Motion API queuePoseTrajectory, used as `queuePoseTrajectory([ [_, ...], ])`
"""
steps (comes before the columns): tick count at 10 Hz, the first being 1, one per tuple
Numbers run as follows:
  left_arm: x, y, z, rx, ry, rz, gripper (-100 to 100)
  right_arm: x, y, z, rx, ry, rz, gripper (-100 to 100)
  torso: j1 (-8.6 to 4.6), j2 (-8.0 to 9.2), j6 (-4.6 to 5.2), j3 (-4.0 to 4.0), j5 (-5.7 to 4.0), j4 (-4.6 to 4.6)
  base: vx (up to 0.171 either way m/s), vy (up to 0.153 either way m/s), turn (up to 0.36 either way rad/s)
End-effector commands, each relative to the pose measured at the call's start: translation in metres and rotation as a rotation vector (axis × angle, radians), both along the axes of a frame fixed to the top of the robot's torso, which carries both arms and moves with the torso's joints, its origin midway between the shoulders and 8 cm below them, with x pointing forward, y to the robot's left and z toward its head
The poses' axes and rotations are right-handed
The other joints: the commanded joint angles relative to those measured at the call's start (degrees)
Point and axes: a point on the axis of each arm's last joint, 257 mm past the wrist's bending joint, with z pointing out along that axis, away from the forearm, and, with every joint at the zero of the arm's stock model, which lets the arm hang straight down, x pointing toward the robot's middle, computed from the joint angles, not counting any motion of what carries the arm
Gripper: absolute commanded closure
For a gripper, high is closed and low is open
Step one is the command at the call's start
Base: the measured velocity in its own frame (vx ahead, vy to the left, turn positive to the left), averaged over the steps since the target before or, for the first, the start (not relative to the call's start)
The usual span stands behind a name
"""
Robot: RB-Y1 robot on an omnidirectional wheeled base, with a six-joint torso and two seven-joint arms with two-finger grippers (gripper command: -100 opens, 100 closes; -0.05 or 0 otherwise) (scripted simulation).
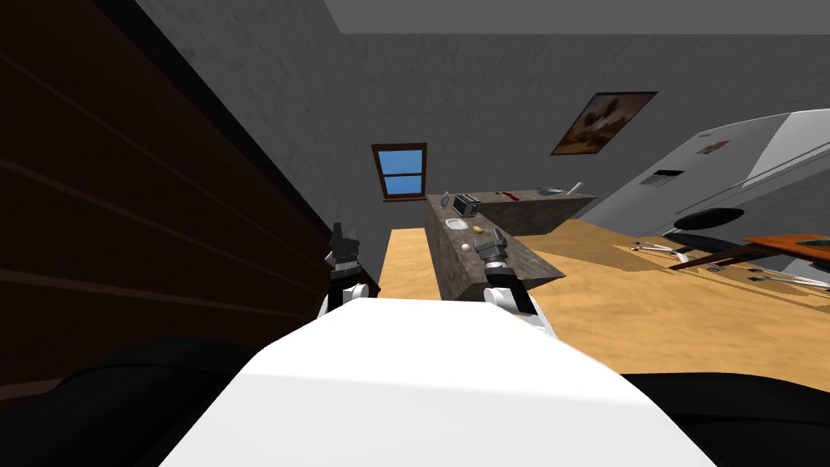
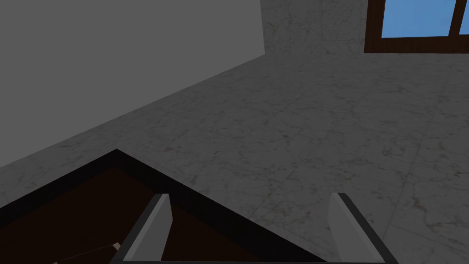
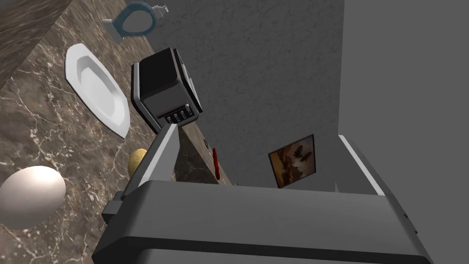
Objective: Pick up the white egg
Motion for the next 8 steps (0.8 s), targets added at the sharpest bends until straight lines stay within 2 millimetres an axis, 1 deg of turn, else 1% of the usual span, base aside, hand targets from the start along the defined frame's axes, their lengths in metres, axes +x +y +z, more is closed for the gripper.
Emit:
queuePoseTrajectory([
  [1,0.0,0.0,0.0,0.0,0.0,0.0,0,0.007,-0.007,-0.009,0.065,0.037,0.018,-100,0.0,0.0,0.0,0.0,0.0,0.0,0.032,0.011,-0.039],
  [2,0.0,0.0,0.0,0.0,0.0,0.0,0,0.007,-0.007,-0.009,0.078,0.036,0.022,-100,0.01,-0.03,0.0,-0.02,0.0,0.0,0.03,0.011,-0.015],
  [3,0.0,0.0,0.0,0.0,0.0,0.0,0,0.013,-0.012,-0.018,0.129,0.07,0.034,-100,0.0,-0.02,0.0,-0.01,0.0,-0.01,0.031,0.012,-0.036],
  [4,0.0,0.0,0.0,0.0,0.0,0.0,0,0.013,-0.012,-0.018,0.144,0.068,0.038,-100,0.0,-0.03,0.0,-0.02,0.0,-0.01,0.026,0.01,-0.02],
  [5,0.0,0.0,0.0,0.0,0.0,0.0,0,0.019,-0.017,-0.027,0.199,0.103,0.048,-100,0.01,-0.01,0.0,-0.01,0.0,0.0,0.039,0.01,-0.032],
  [6,0.0,0.0,0.0,0.0,0.0,0.0,0,0.019,-0.017,-0.027,0.215,0.103,0.052,-100,0.0,-0.05,0.0,-0.03,0.0,-0.01,0.032,0.009,-0.02],
  [7,0.0,0.0,0.0,0.0,0.0,0.0,0,0.024,-0.023,-0.036,0.269,0.138,0.061,-100,0.0,-0.04,0.0,-0.02,0.0,-0.01,0.033,0.017,-0.047],
  [8,0.0,0.0,0.0,0.0,0.0,0.0,0,0.025,-0.023,-0.037,0.288,0.138,0.065,-100,0.02,-0.04,0.0,-0.02,0.0,-0.01,0.032,0.014,-0.019],
])
